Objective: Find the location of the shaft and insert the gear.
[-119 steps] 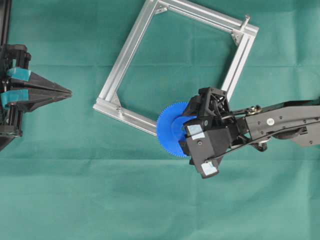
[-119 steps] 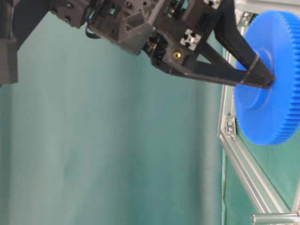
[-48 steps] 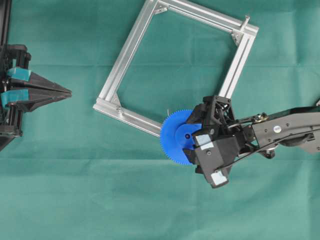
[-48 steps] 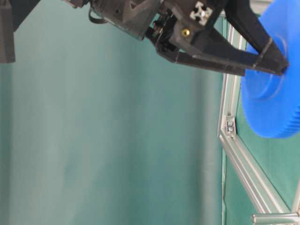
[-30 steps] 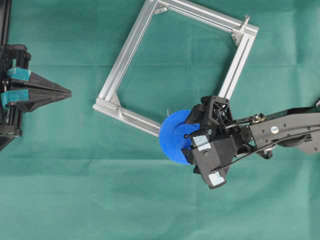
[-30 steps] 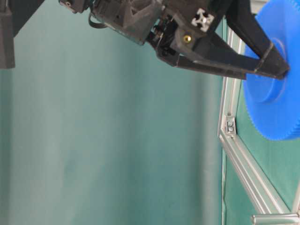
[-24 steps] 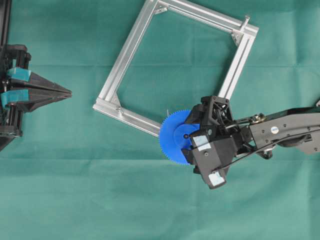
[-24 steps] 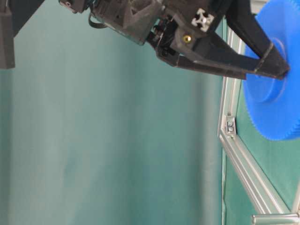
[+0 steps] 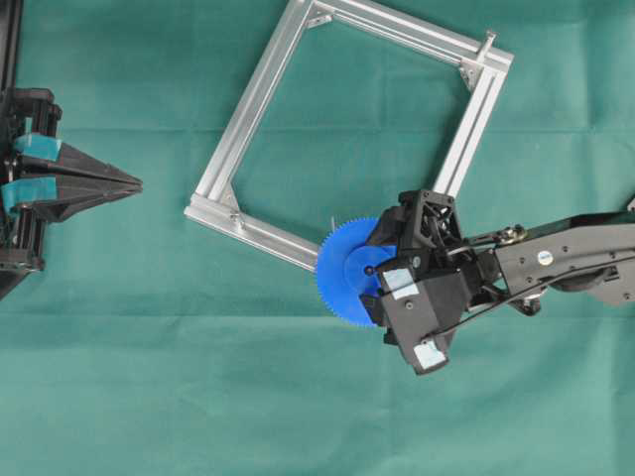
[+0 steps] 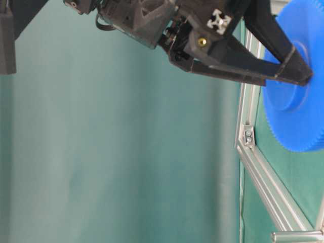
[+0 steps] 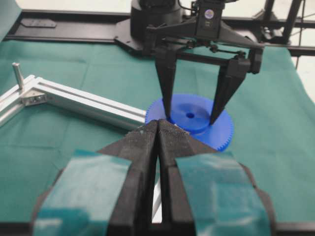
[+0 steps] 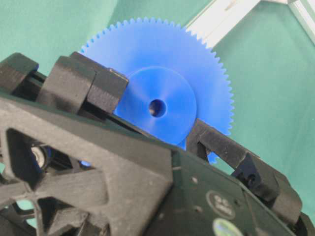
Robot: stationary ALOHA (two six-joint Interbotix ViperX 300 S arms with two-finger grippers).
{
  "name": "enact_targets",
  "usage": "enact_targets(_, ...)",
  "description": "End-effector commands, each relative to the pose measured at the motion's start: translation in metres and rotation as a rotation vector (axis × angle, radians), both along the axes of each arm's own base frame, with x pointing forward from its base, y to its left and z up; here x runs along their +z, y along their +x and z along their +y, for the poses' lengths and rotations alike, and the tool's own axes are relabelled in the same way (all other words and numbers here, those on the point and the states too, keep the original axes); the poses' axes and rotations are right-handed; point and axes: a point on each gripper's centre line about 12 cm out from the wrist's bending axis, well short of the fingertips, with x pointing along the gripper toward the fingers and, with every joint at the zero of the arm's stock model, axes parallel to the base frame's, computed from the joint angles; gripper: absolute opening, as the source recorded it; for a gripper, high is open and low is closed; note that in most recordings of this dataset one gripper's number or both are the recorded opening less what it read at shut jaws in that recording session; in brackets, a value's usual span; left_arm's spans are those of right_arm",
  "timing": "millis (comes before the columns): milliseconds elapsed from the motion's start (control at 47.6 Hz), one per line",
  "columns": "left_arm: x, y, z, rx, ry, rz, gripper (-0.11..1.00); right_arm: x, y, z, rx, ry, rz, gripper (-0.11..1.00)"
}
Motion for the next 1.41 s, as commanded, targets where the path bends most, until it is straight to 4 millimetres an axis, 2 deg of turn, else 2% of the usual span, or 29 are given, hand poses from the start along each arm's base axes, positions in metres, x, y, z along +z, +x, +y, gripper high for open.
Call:
enact_targets(0,0.004,0.002,0.000,0.000,0.000,-0.009,0.01,0.008,0.003,0.004,0.012,0.005,-0.028,0.69)
enact_targets(210,0.004,0.002,0.000,0.000,0.000,-0.009,0.01,0.007,0.003,0.004,0.012,0.005,-0.026,0.69)
enact_targets(483,0.004,0.002,0.000,0.000,0.000,-0.011,0.01,-0.004,0.005,0.005,0.016,0.001,-0.003,0.69)
enact_targets(840,0.004,0.002,0.000,0.002,0.000,-0.009,0.01,-0.006,0.003,0.004,0.013,0.001,0.003,0.69)
enact_targets(1050,0.004,0.002,0.000,0.000,0.000,-0.009,0.01,-0.004,0.000,0.004,0.011,0.005,0.000,0.69)
enact_targets(1387,0.004,0.002,0.000,0.002,0.000,-0.009,0.01,0.011,-0.005,0.003,0.009,0.013,-0.033,0.69)
